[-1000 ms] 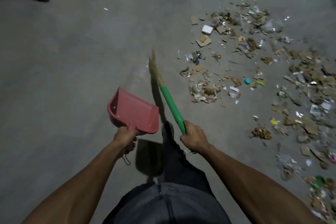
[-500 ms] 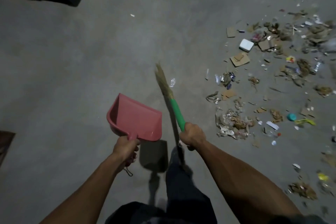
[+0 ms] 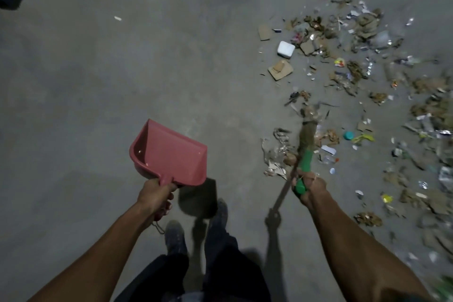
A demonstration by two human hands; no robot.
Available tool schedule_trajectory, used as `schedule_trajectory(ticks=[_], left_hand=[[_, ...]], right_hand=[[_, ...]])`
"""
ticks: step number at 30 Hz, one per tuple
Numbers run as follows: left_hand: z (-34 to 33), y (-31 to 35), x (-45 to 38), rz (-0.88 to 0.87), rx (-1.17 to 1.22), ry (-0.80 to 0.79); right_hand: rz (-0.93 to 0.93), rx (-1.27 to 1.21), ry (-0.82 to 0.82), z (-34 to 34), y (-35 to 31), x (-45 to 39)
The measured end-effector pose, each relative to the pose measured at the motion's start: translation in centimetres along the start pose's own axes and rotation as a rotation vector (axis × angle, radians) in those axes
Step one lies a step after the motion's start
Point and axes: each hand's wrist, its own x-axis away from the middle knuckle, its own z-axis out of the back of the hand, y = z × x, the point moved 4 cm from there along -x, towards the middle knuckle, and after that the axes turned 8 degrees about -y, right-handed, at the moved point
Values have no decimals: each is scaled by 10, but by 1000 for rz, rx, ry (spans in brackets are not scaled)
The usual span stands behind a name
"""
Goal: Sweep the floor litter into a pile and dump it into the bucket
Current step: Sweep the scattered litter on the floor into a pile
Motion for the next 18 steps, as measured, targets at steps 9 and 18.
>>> schedule_trajectory(ticks=[9, 18], left_hand=[[-20, 37, -1, -49, -117, -79], [-42, 44, -5, -46, -167, -139]], right_hand=[[-5, 160, -143, -29, 30, 100], [71, 1115, -247, -50, 96, 117]])
